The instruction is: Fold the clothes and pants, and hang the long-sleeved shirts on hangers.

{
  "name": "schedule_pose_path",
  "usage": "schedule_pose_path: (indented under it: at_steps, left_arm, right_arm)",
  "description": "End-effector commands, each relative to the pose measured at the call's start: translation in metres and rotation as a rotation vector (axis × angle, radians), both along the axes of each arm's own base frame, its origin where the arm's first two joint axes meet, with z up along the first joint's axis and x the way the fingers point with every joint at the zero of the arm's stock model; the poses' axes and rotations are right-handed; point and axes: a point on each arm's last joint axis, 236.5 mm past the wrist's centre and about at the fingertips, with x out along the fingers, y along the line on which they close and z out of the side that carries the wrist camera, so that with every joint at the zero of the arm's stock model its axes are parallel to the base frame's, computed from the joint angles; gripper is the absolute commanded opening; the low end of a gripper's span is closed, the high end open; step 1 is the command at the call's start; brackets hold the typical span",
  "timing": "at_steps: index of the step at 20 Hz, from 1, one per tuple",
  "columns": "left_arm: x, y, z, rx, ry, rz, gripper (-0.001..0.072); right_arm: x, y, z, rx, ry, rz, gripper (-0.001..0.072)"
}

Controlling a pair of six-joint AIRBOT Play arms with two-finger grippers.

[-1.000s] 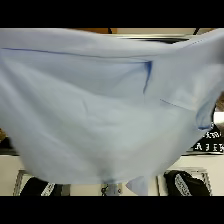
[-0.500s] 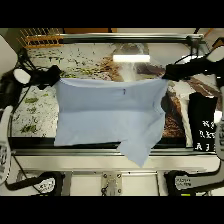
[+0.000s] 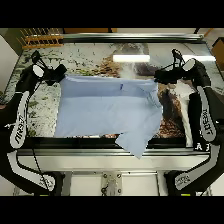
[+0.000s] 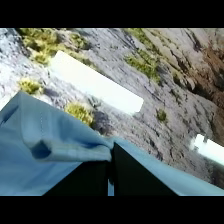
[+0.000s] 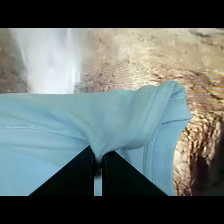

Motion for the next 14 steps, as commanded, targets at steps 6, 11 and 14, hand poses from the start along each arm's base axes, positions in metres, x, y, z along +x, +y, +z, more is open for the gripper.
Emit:
schedule_pose_path:
  at_steps: [6,11,14]
  left_arm:
    - [-0.086,0.005,-0.069,0.036,0.16,0.005,0.0006]
    - [-0.117,-0.001,-0.106,0.025,0.251,0.001,0.0006]
    - [-0.121,-0.002,-0.103,0.021,0.259,-0.003,0.0226]
  right_arm:
    - [-0.081,0.003,-0.034,-0.102,0.14,0.045,0.0019]
    - [-0.116,0.018,-0.072,-0.097,0.248,0.081,0.0021]
    - [-0.117,0.022,-0.068,-0.072,0.249,0.076,0.0261]
